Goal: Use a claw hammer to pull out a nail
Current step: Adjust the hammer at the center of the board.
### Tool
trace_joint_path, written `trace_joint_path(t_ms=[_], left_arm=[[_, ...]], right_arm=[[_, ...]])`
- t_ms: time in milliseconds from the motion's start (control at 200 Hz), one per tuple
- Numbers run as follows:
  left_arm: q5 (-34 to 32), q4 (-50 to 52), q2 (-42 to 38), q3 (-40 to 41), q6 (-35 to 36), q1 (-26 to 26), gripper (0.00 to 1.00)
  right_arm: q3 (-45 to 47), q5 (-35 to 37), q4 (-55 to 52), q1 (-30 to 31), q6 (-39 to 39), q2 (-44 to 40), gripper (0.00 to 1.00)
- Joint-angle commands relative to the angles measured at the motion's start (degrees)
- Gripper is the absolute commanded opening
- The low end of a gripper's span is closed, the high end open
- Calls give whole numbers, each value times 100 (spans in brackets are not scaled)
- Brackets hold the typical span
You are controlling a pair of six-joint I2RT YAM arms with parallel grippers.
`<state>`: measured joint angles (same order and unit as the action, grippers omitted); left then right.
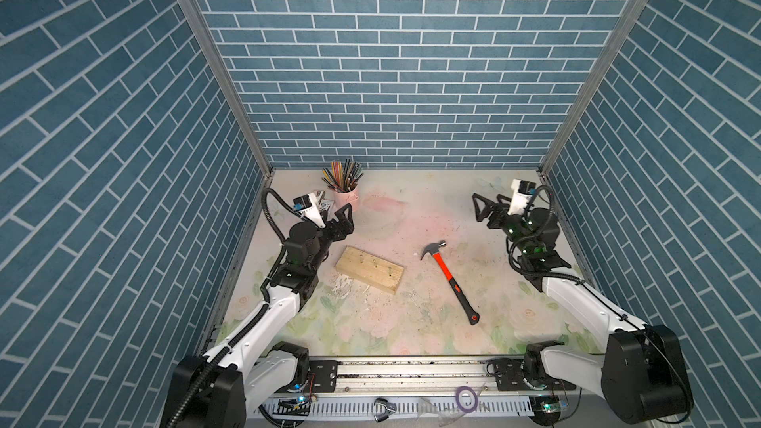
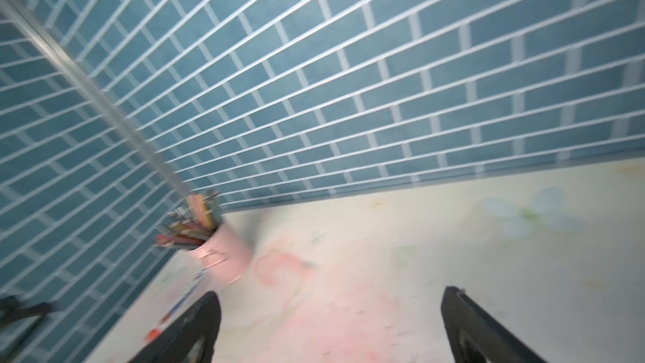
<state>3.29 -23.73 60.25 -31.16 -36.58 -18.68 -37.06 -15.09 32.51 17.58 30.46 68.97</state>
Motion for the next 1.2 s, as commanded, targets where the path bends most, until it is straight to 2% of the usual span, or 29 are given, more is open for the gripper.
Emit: trace_joint_path(t_ms=[0,60,110,230,320,420,485,555,720,810,905,995,1195], left_arm=[[399,393,251,-91,-1772,-725,88],[440,56,461,-29,-2273,-1120,88],[663,-368,623,-23,-2294,-1261,88],[834,3,708,-314,-2340,-1161,88],[1068,-580,644,-118,-2345,-1055,88],[733,-64,536,-75,-2625,-827,88],[635,309,482,-93,-2683,-698,88],[542,1035,485,-293,-2498,-562,88],[547,2619,658,-751,-1979,-39,88],[724,3020,736,-764,-1767,330,88],[955,3368,939,-856,-1544,542,88],[1129,3528,1150,-875,-1549,565,88],[1488,3583,1571,-741,-1868,566,88]], right_arm=[[-224,-324,-99,658,1296,246,99],[-128,-373,402,858,1705,392,99],[95,-528,1227,870,1927,582,99],[236,-956,1793,517,2565,943,99],[97,-1371,2088,320,2792,1294,99],[-84,-1549,2348,262,2904,1610,98],[-105,-1374,2440,260,2854,1683,98],[-183,-1065,2206,262,2560,1668,98],[-654,234,849,547,1006,1352,99],[-1101,1171,128,1047,-186,1268,99],[-1523,1788,-259,1587,-1279,1407,99],[-1655,1656,-184,1858,-1644,1620,99],[-2034,870,-341,2259,-2090,2167,96]])
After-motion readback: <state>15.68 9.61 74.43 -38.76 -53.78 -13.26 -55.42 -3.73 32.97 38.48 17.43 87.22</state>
